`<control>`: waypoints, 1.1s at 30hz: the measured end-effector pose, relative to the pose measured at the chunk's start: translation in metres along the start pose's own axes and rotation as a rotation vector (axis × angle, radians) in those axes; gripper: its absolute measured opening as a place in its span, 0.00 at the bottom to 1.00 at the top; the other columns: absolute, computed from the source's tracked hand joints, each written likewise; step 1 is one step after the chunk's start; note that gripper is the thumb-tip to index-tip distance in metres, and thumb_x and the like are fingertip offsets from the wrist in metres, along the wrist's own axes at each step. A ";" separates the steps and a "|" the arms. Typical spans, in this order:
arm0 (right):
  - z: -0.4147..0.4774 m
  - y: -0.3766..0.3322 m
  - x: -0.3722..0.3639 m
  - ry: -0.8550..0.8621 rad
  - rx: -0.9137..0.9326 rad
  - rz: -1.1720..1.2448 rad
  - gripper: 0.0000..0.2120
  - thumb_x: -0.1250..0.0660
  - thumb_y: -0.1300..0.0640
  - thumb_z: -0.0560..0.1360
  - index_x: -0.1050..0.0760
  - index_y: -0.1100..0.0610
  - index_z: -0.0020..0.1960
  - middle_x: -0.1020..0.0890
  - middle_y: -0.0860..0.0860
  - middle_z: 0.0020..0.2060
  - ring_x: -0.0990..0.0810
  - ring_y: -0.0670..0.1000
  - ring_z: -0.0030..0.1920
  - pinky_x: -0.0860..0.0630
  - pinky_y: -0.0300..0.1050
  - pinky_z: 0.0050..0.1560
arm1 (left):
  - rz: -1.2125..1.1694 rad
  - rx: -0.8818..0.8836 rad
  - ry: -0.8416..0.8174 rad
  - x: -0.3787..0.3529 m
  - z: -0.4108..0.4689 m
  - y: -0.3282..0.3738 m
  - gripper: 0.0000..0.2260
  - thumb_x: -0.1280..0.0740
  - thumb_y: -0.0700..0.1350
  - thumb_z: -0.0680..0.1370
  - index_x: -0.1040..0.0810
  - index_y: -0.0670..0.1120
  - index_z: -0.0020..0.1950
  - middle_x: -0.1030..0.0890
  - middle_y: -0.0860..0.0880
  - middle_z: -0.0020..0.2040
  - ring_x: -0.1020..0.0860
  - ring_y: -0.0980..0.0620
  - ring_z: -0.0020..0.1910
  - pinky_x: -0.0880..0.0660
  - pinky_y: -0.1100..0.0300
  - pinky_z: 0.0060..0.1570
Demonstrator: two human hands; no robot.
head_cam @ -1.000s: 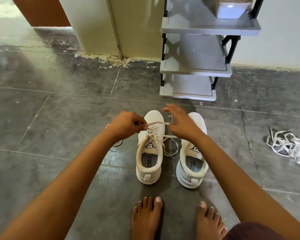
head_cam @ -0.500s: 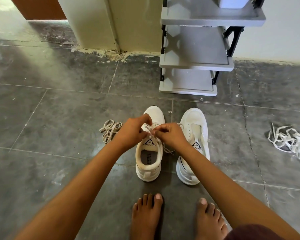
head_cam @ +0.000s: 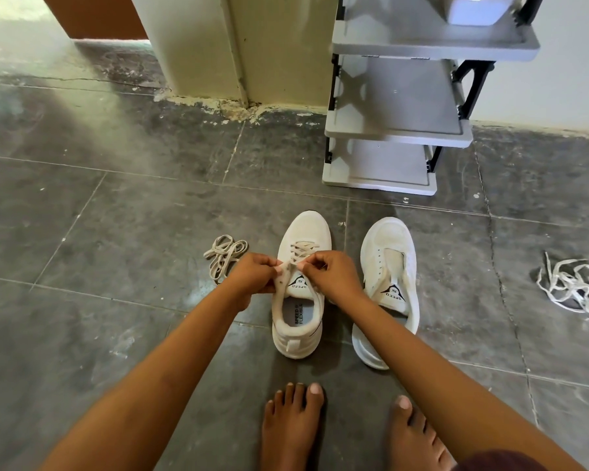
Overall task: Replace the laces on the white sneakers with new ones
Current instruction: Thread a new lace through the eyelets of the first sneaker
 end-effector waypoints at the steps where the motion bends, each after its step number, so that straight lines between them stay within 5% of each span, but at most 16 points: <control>1: 0.000 -0.002 -0.001 0.013 0.009 -0.044 0.07 0.31 0.56 0.74 0.18 0.60 0.46 0.16 0.55 0.42 0.20 0.51 0.39 0.23 0.47 0.48 | -0.020 0.014 -0.014 -0.001 0.001 -0.002 0.06 0.39 0.33 0.79 0.23 0.39 0.46 0.22 0.44 0.39 0.22 0.51 0.38 0.21 0.63 0.36; 15: 0.002 -0.012 -0.009 0.035 0.105 -0.262 0.07 0.33 0.57 0.74 0.18 0.58 0.42 0.17 0.54 0.35 0.22 0.51 0.38 0.27 0.45 0.41 | -0.128 0.025 -0.056 0.000 0.008 -0.012 0.08 0.37 0.35 0.79 0.23 0.35 0.56 0.20 0.44 0.40 0.22 0.52 0.38 0.20 0.65 0.34; 20: 0.004 -0.013 -0.009 0.026 0.142 -0.351 0.08 0.35 0.56 0.73 0.22 0.57 0.37 0.22 0.52 0.31 0.27 0.49 0.34 0.36 0.41 0.35 | -0.079 -0.005 -0.047 -0.001 0.004 -0.008 0.09 0.37 0.35 0.79 0.23 0.35 0.57 0.21 0.44 0.41 0.22 0.52 0.39 0.21 0.65 0.35; 33: 0.011 -0.017 -0.021 -0.070 0.163 -0.467 0.09 0.38 0.58 0.76 0.22 0.61 0.48 0.19 0.57 0.48 0.23 0.57 0.49 0.26 0.51 0.50 | 0.019 -0.093 0.007 -0.002 0.000 0.003 0.08 0.38 0.34 0.78 0.21 0.38 0.53 0.20 0.43 0.41 0.21 0.51 0.39 0.21 0.65 0.37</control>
Point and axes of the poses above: each hand's wrist, its own z-axis towards the middle knuckle, its own x-axis out of the back of the hand, y = z × x, the point moved 7 cm from there along z, towards the middle knuckle
